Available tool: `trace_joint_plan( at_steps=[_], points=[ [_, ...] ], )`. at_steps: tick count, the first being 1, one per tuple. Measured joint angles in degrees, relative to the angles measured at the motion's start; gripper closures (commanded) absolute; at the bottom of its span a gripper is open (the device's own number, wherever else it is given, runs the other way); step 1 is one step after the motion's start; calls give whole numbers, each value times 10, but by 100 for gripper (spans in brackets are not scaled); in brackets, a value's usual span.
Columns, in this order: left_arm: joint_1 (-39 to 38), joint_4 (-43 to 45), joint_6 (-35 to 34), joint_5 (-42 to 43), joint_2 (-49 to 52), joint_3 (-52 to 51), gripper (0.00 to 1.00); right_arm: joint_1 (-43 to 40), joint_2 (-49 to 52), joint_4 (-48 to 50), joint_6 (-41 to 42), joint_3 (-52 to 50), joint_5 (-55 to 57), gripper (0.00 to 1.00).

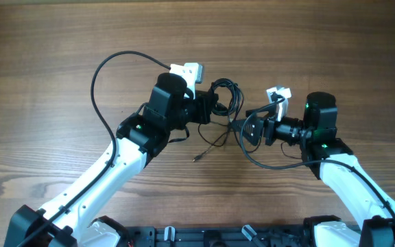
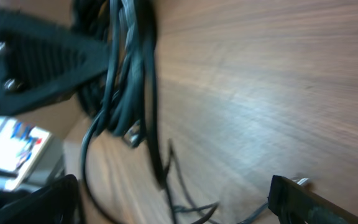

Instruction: Untangle cables

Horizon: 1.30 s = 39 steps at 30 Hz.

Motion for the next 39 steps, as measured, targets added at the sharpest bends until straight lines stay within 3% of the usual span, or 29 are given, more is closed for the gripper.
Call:
trace_joint_plan(
  at_steps=[7,13,17,22,33,36,39],
  points=[
    [0,-23,54,1,0,0,96,-6,0,19,47,0,66,0],
    [0,-15,107,-14,0,0,96,-10,0,19,54,0,39,15],
    [0,-20,67,-85,0,0,96,-10,0,19,47,0,-40,19],
    [0,-21,24,-108,0,0,96,1,0,20,-4,0,-103,27],
    [0,-21,-6,-40,0,0,96,89,0,40,-83,0,-20,33],
    [0,-21,-17,-33,0,0,96,110,0,27,-93,0,19,42],
    [0,-21,-21,-29,0,0,96,123,0,0,-97,0,40,62]
  ],
)
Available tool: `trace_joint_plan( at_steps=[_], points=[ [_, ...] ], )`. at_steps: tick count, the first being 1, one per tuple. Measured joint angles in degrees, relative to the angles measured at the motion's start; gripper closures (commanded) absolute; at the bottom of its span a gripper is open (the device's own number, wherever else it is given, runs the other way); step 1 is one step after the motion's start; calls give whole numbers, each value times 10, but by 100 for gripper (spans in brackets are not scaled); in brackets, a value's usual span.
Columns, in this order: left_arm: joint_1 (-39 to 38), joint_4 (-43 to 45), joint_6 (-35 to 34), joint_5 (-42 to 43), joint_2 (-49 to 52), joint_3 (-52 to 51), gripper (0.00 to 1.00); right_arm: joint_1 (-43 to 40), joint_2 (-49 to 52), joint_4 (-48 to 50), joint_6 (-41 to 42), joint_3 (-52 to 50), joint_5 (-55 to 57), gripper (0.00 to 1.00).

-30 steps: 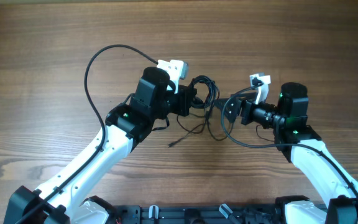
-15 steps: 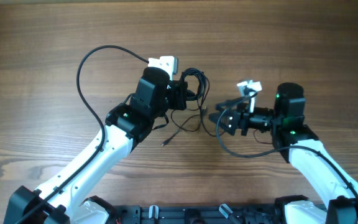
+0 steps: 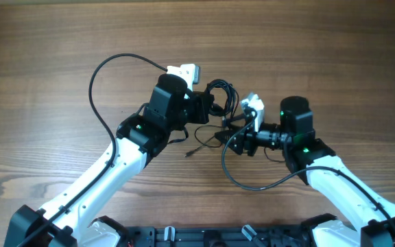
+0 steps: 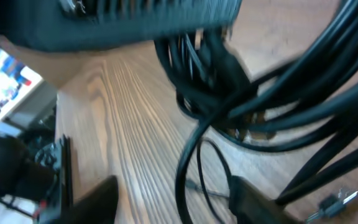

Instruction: Untangle cables

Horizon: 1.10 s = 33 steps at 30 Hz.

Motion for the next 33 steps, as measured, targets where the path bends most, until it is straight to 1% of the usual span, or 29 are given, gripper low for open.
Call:
trace_joint_plan(
  at_steps=[1,3,7,8,11,17,22,25,30,33],
  points=[
    [0,0,0,1,0,0,96,3,0,-10,-3,0,3,68],
    [2,1,0,2,0,0,96,4,1,-32,-4,0,4,74],
    [21,-1,0,0,0,0,96,3,1,-70,-2,0,4,76],
    [29,-2,0,-1,0,0,96,0,0,-76,-2,0,3,79],
    [58,-19,0,-3,0,0,96,-17,-4,-90,4,0,3,95],
    [104,-69,0,-5,0,0,96,-79,-49,-98,6,0,-11,95],
    [103,-81,0,2,0,0,96,-113,-95,-93,6,0,-26,95],
    [93,-81,4,4,0,0,96,-128,-116,-66,8,0,-23,96],
    [51,-79,27,4,0,0,96,-158,-138,-17,39,0,49,95],
    [22,-69,33,3,0,0,96,-169,-138,5,56,0,57,95]
  ],
)
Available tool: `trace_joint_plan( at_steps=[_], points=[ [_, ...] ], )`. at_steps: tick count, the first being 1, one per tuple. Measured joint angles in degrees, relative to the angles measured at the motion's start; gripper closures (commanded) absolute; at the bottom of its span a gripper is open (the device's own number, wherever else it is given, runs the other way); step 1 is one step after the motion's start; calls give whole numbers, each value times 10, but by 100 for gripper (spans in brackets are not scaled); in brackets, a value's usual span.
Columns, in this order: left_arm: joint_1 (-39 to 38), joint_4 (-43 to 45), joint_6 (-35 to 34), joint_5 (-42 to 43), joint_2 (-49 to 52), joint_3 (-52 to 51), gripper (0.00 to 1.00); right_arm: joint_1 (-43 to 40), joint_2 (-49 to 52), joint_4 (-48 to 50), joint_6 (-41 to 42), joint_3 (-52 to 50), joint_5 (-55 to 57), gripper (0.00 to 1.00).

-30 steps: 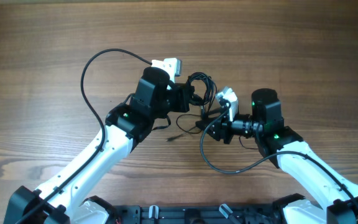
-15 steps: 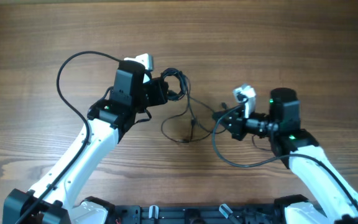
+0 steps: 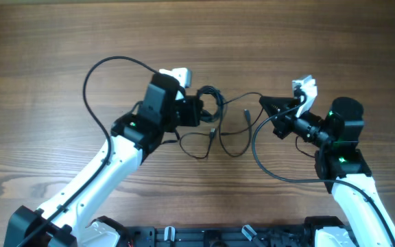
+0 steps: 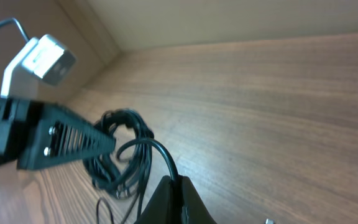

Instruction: Untangle cables

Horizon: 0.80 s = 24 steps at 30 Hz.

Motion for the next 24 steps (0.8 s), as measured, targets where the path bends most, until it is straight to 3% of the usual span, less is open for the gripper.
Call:
trace_joint_plan(
  at_steps=[6,13,24],
  points=[
    [-29,60,-8,-2,0,-1,96,8,0,-17,14,0,-88,95],
    [-40,78,-33,-4,-3,0,96,41,0,-57,16,0,-93,95],
    [-84,81,-37,-14,-3,0,96,82,0,-121,19,0,25,96]
  ],
)
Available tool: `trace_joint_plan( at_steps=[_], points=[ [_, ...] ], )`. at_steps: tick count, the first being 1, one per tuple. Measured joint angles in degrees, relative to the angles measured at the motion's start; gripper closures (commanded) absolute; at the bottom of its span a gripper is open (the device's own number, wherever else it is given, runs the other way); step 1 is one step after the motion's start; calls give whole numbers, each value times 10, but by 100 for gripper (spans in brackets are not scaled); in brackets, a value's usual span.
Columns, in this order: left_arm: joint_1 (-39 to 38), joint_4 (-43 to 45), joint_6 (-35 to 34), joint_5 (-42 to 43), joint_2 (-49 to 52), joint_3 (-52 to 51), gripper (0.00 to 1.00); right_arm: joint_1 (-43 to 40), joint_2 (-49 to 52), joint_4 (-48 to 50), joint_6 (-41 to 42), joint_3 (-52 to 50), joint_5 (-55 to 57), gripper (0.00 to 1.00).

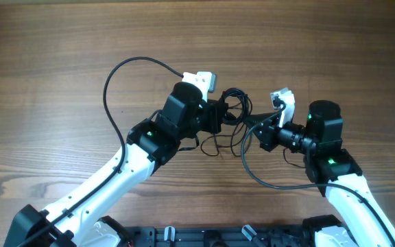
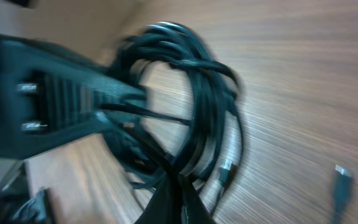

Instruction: Untangle cables

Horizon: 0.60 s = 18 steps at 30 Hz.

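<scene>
A tangle of black cables (image 1: 233, 104) lies at the table's middle; in the blurred right wrist view it is a coil (image 2: 194, 93). My left gripper (image 1: 219, 115) is shut on the tangle's left side; one of its fingers (image 2: 67, 106) reaches into the coil. My right gripper (image 1: 258, 132) sits close to the right of the tangle. Its tips (image 2: 178, 186) are shut on one black strand. A white plug (image 1: 201, 80) lies behind the left gripper, and another white plug (image 1: 282, 99) above the right gripper. Two loose connector ends (image 2: 225, 168) (image 2: 340, 177) rest on the wood.
A long black loop (image 1: 112, 86) arcs out left of the left arm. Another slack loop (image 1: 252, 168) hangs in front of the right gripper. The wooden table (image 1: 46, 41) stretches round both arms.
The two grippers stood apart with strands spread between them; now the left gripper is further right and the right further left, close together, with the cables bunched again.
At first both grippers were at the tangle, the right one open beside it. Then the right gripper was further left, in among the strands. Then it was shut on a strand, far to the right, with the cables spread. Now both are close again.
</scene>
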Motion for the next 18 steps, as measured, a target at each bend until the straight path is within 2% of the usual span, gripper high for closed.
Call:
trace_joint_plan(
  at_steps=[8,18],
  points=[
    [0,-1,0,-28,0,0,96,0,0,-52,10,0,74,96],
    [-29,-1,31,-47,0,0,96,0,0,12,54,0,-27,96]
  ],
)
